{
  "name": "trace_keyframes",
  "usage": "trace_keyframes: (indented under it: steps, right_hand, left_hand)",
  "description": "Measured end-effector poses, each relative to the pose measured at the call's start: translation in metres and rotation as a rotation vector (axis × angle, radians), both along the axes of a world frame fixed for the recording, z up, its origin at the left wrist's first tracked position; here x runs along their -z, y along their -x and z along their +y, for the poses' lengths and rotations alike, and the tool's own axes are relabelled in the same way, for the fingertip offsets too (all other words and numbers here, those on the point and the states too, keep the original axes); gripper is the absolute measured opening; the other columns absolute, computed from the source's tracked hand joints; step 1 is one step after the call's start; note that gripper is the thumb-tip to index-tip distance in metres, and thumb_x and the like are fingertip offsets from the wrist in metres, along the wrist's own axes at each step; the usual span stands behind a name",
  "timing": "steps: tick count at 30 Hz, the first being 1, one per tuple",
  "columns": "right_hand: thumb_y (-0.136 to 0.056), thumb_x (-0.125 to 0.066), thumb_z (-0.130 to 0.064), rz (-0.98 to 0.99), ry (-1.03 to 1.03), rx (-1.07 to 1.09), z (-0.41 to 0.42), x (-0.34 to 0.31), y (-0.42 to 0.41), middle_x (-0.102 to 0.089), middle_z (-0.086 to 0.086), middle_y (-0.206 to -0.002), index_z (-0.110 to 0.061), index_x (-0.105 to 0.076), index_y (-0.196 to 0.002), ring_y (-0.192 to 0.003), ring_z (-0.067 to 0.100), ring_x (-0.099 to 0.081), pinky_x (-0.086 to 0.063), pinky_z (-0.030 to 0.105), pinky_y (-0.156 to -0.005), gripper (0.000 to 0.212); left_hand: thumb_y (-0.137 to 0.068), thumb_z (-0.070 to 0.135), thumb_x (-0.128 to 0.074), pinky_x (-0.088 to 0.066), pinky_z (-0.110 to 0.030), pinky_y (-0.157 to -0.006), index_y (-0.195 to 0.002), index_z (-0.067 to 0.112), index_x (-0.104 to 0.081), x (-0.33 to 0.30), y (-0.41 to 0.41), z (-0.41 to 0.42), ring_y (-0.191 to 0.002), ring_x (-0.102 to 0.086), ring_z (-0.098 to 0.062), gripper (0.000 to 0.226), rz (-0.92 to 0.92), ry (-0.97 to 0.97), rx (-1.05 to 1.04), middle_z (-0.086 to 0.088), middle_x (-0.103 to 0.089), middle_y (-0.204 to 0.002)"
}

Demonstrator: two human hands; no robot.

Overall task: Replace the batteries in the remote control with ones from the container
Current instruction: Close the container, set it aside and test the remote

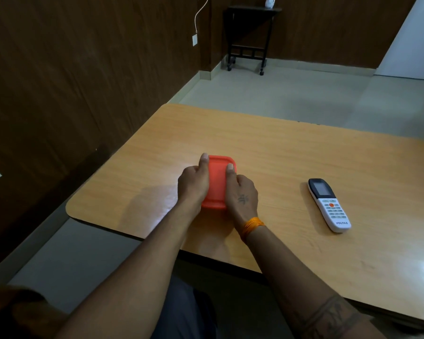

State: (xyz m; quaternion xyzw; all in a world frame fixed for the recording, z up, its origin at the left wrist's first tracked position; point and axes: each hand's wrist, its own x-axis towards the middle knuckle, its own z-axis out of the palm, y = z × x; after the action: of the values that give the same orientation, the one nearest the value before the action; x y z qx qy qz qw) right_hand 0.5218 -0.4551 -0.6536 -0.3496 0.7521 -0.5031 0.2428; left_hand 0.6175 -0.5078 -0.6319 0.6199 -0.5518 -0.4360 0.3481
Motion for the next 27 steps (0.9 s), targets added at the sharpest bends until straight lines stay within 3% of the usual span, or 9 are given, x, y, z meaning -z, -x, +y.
trace_keyframes:
  steps: [2,4,7,10,13,17,20,23,27]
  right_hand:
    - [-0.105,-0.036,-0.063,0.005,0.017,0.017,0.005,0.002,-0.005,-0.060,0.002,-0.072,-0.016,-0.055,-0.069,-0.066,0.023,-0.054,-0.033,0.033,-0.056,0.062]
    - [-0.103,-0.035,-0.065,-0.015,0.028,0.012,0.006,0.003,-0.008,-0.058,0.002,-0.068,-0.015,-0.054,-0.066,-0.063,0.023,-0.054,-0.035,0.033,-0.057,0.065]
    - [-0.094,-0.033,-0.074,-0.044,0.014,-0.003,0.005,0.000,-0.012,-0.061,0.004,-0.069,-0.013,-0.059,-0.068,-0.068,0.029,-0.060,-0.044,0.041,-0.062,0.072]
    - [-0.102,-0.041,-0.065,-0.053,-0.007,0.022,0.007,-0.001,-0.017,-0.059,0.001,-0.081,-0.009,-0.063,-0.093,-0.081,0.027,-0.058,-0.042,0.036,-0.070,0.061]
    - [-0.104,-0.043,-0.058,-0.118,-0.047,0.095,0.011,0.004,-0.024,-0.055,-0.004,-0.086,-0.008,-0.056,-0.109,-0.089,0.027,-0.057,-0.043,0.037,-0.077,0.052]
    - [-0.105,-0.042,-0.053,-0.153,-0.071,0.112,0.013,-0.001,-0.038,-0.055,-0.003,-0.086,-0.008,-0.057,-0.107,-0.088,0.027,-0.055,-0.040,0.037,-0.075,0.047]
    - [-0.101,-0.049,-0.053,-0.148,-0.028,0.090,0.010,-0.006,-0.056,-0.060,0.000,-0.086,-0.012,-0.061,-0.098,-0.088,0.028,-0.062,-0.053,0.043,-0.077,0.043]
    - [-0.095,-0.059,-0.054,-0.210,0.007,0.037,0.004,-0.007,-0.080,-0.071,0.005,-0.086,-0.019,-0.065,-0.090,-0.078,0.028,-0.072,-0.065,0.053,-0.068,0.036]
    - [-0.096,-0.068,-0.028,-0.308,-0.002,-0.116,-0.009,-0.008,-0.117,-0.074,0.011,-0.074,-0.017,-0.070,-0.082,-0.058,0.025,-0.071,-0.066,0.050,-0.065,0.018]
  left_hand:
    - [-0.101,0.070,-0.035,-0.053,-0.042,-0.075,-0.076,0.011,-0.064,-0.002,0.000,0.000,-0.082,-0.066,-0.033,0.071,-0.033,-0.001,0.019,-0.010,-0.067,-0.084]
    - [-0.102,0.069,-0.036,-0.047,-0.039,-0.069,-0.072,0.012,-0.062,-0.006,0.000,0.002,-0.078,-0.062,-0.031,0.069,-0.063,0.009,0.034,-0.008,-0.065,-0.079]
    - [-0.101,0.069,-0.038,-0.054,-0.042,-0.078,-0.081,0.007,-0.069,-0.007,-0.006,0.003,-0.081,-0.066,-0.031,0.072,-0.026,-0.023,0.028,-0.010,-0.070,-0.086]
    - [-0.097,0.070,-0.044,-0.059,-0.045,-0.081,-0.085,0.010,-0.073,-0.004,-0.019,0.004,-0.084,-0.070,-0.033,0.068,-0.014,-0.041,0.026,-0.010,-0.073,-0.089]
    - [-0.090,0.062,-0.061,-0.058,-0.039,-0.063,-0.071,0.012,-0.064,-0.007,-0.039,0.004,-0.072,-0.069,-0.031,0.053,-0.054,-0.024,0.058,-0.007,-0.070,-0.076]
    - [-0.076,0.035,-0.073,-0.066,-0.049,-0.066,-0.071,0.015,-0.064,-0.026,-0.064,0.007,-0.079,-0.073,-0.032,0.022,0.053,-0.008,0.049,-0.010,-0.072,-0.082]
    - [-0.082,0.013,-0.070,-0.063,-0.034,-0.056,-0.080,0.009,-0.076,-0.035,-0.086,0.008,-0.084,-0.076,-0.029,0.007,0.079,0.041,0.010,-0.008,-0.077,-0.087]
    - [-0.085,0.002,-0.069,-0.062,-0.031,-0.058,-0.096,0.013,-0.081,-0.034,-0.122,0.007,-0.087,-0.075,-0.025,0.019,0.098,-0.014,0.000,-0.006,-0.078,-0.094]
    - [-0.087,-0.003,-0.069,-0.063,-0.032,-0.058,-0.111,0.011,-0.079,-0.033,-0.179,0.001,-0.080,-0.075,-0.025,0.030,0.134,-0.069,-0.015,-0.011,-0.078,-0.095]
